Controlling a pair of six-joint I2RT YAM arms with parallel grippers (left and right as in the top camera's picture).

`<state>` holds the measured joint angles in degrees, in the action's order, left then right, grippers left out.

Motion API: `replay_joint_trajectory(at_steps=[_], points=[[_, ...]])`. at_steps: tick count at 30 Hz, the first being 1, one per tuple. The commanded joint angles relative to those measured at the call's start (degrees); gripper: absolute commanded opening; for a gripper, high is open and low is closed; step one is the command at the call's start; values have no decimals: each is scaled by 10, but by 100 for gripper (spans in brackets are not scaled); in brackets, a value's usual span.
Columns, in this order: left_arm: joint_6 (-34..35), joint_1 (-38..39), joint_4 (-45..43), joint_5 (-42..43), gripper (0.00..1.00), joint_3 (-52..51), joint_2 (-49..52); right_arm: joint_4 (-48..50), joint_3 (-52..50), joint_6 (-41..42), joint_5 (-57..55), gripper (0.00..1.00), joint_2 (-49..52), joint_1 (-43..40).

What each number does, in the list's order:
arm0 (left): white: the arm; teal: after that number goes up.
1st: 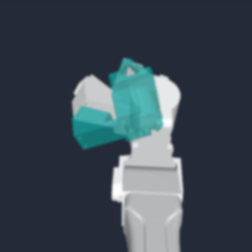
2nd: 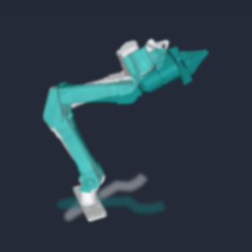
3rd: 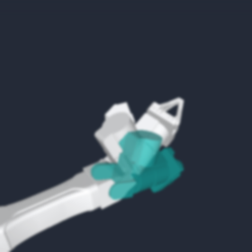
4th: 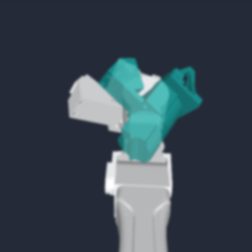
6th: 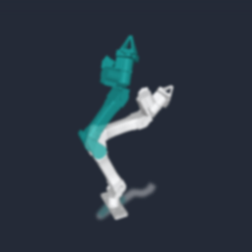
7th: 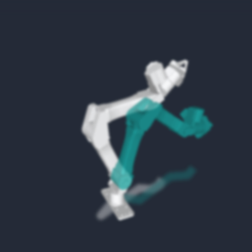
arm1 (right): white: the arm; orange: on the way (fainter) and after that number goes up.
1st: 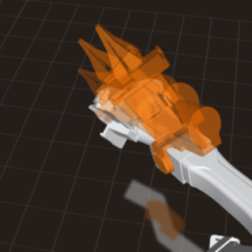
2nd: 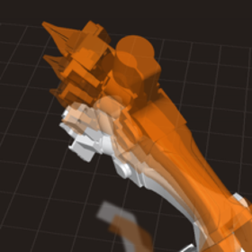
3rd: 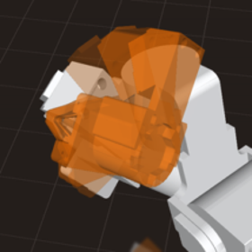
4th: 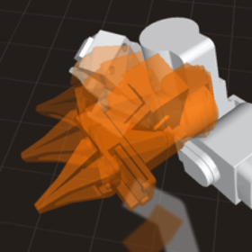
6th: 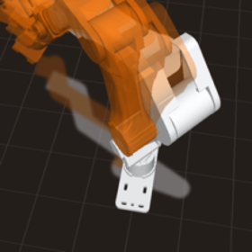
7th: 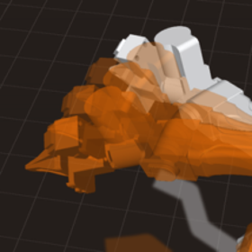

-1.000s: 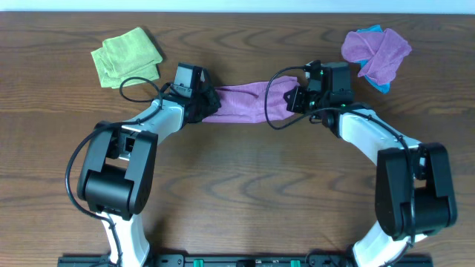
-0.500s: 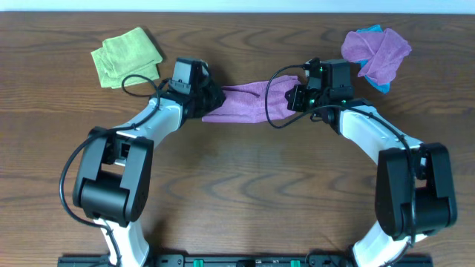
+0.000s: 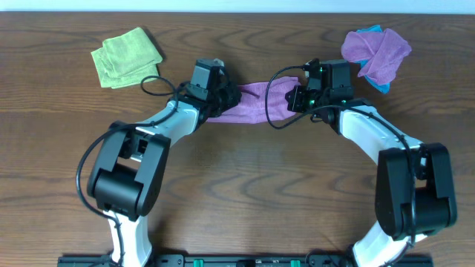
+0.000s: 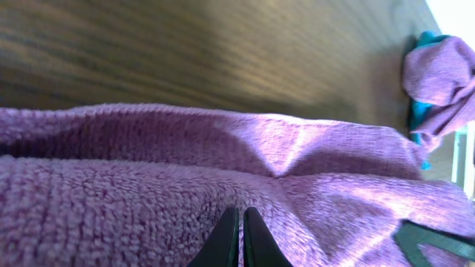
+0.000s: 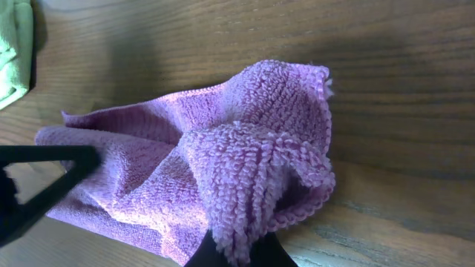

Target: Fold the cloth

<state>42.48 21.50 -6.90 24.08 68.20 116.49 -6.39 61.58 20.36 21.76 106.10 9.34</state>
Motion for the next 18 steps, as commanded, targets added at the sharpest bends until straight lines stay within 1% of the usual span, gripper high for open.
replay_joint_trajectory(at_steps=[1,10,18], points=[[9,4,-2,-14,6,11,21,-1,10,-7,12,1,-9,5],[8,4,-3,-20,6,11,43,0,19,-7,41,1,-14,6],[8,4,-6,-19,6,11,43,12,50,-7,41,1,-34,52]])
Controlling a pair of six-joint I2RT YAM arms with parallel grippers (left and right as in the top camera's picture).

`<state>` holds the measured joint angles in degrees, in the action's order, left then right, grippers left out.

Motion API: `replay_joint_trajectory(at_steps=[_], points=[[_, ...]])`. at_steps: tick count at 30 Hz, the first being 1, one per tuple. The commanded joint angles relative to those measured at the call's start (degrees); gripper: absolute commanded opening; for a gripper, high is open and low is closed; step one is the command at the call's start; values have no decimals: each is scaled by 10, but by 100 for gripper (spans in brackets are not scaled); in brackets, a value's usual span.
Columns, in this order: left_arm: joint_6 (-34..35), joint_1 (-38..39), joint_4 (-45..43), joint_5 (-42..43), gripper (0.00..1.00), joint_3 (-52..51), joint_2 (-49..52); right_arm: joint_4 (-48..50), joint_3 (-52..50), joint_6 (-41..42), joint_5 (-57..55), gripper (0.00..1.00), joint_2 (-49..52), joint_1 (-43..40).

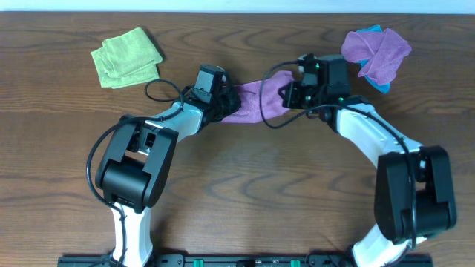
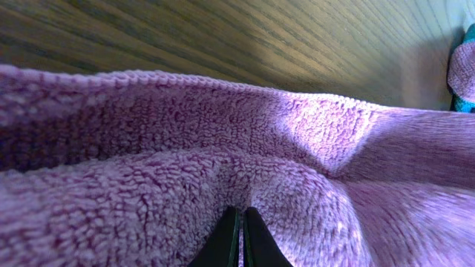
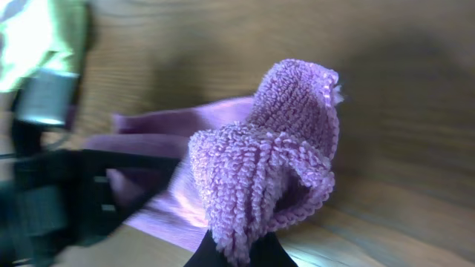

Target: Fold the cloth

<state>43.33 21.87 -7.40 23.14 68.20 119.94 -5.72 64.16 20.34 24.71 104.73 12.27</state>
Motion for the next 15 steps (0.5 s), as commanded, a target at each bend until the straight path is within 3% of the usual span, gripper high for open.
replay_joint_trajectory(at_steps=[1,10,15], points=[[0,0,-1,-7,6,12,9,9,26,-7,11,1,-20,29],[-18,-17,13,36,6,43,3,32,27,-7,-38,1,-20,85],[-82,-37,88,39,6,73,-24,36,27,-12,-55,1,-20,93]])
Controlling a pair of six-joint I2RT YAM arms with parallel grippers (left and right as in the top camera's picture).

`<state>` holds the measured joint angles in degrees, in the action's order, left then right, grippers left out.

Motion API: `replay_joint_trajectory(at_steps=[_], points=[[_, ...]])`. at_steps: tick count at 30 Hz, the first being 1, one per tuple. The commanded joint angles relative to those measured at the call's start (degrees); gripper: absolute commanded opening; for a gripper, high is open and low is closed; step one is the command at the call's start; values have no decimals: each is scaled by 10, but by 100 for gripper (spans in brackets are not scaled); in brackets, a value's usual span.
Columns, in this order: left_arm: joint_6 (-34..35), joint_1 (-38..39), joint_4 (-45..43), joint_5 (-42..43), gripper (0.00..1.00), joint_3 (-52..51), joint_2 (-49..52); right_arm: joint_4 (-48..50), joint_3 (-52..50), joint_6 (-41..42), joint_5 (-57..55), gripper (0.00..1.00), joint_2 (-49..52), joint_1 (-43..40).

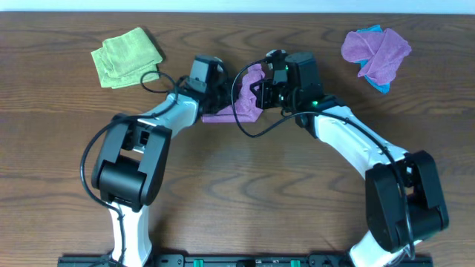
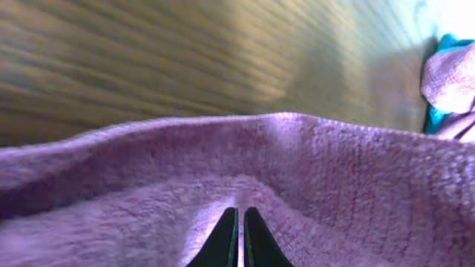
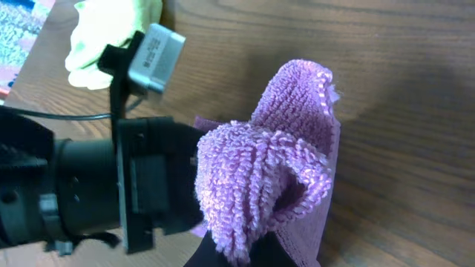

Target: Fold the cloth

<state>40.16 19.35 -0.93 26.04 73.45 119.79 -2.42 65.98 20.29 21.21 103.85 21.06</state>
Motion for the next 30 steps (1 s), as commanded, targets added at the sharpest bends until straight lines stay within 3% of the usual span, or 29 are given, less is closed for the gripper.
replay_joint_trajectory(at_steps=[1,13,30], points=[[-61,-18,42,8,6,27,-30,6,9,-11,-22,1,-10,6],[-140,-85,149,-38,6,77,-97,54,9,-10,-32,1,38,43],[-145,-120,193,-39,6,90,-127,27,92,-12,-34,1,129,96]])
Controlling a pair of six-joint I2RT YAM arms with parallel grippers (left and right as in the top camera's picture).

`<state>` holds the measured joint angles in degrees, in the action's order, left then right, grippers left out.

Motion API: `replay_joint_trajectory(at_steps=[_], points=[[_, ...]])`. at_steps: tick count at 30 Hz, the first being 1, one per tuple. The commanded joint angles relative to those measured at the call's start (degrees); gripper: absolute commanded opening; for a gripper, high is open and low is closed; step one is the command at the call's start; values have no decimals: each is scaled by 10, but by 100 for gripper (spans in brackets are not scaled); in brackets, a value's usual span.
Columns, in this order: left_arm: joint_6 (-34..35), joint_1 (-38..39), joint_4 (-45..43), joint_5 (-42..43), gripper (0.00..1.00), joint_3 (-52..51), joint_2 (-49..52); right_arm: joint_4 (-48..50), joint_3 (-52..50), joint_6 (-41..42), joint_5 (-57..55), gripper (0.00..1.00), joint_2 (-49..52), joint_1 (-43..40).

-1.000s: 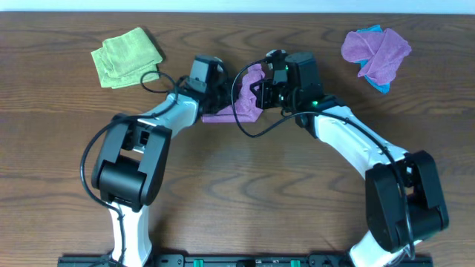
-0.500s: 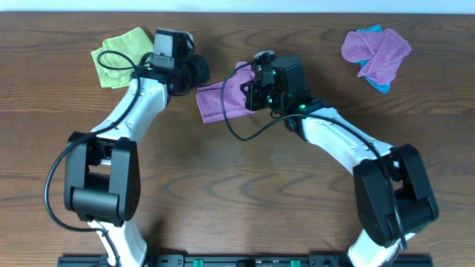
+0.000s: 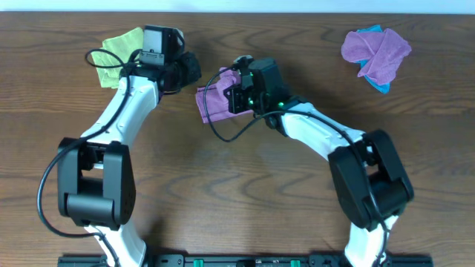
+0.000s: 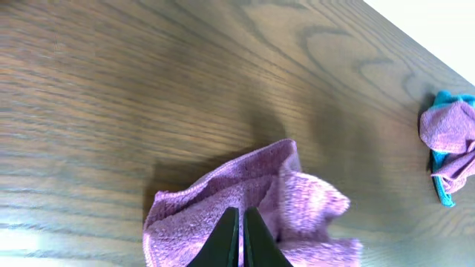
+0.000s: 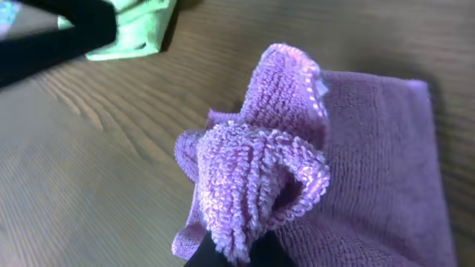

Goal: Fold the cloth
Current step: 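Release the right gripper and retract it, leaving the folded cloth on the table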

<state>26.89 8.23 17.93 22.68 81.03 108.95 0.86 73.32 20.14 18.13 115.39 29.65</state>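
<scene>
The purple cloth (image 3: 214,102) lies bunched and doubled over on the wooden table, left of centre. My right gripper (image 3: 234,93) is shut on a rolled-up edge of it, holding that edge over the flat layer (image 5: 378,163); the fingertips (image 5: 234,256) are buried under the pile. My left gripper (image 3: 190,70) is drawn back to the upper left, apart from the cloth. Its fingers (image 4: 230,230) are pressed together with nothing between them, and the cloth (image 4: 193,215) shows on the table beyond them.
A folded green cloth (image 3: 119,50) lies at the back left, partly under my left arm, and shows in the right wrist view (image 5: 133,33). A purple and blue cloth pile (image 3: 375,48) sits at the back right.
My left gripper has come off the cloth's left end and now sits back-left near the green cloth, fingers together. My right gripper has moved further left, still holding its edge, now over the cloth's left part.
The cloth first stretched between both grippers, each shut on one end. At the following two moments my right gripper was further left with its end, close to the left gripper. Now the cloth lies doubled, held only by the right gripper.
</scene>
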Motion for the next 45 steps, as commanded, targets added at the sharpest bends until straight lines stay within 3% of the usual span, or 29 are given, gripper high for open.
replay_joint_trajectory(at_steps=[1,7,13,31,36,38,39,41,43,45], points=[[-13,-12,5,-5,6,14,-20,-7,20,-12,-3,1,15,12],[-12,-24,12,-2,6,14,-25,-13,20,-21,-3,14,15,25],[-12,-26,14,-2,6,14,-31,-10,20,-20,6,36,15,42],[-12,-36,16,-2,6,14,-45,19,32,-20,53,52,14,68],[-12,-47,24,-2,27,14,-58,-3,52,-20,55,57,6,47],[-14,-52,36,-1,43,14,-66,-17,57,-20,58,63,-6,35],[-14,-55,45,-2,55,14,-71,-22,58,-20,58,66,-17,26],[-14,-59,63,-2,71,14,-80,-35,58,-20,58,76,-37,10],[-14,-62,89,-2,85,14,-92,-64,58,-20,68,99,-65,-14],[-2,-66,111,-1,96,14,-100,-104,58,-20,80,99,-94,-37]])
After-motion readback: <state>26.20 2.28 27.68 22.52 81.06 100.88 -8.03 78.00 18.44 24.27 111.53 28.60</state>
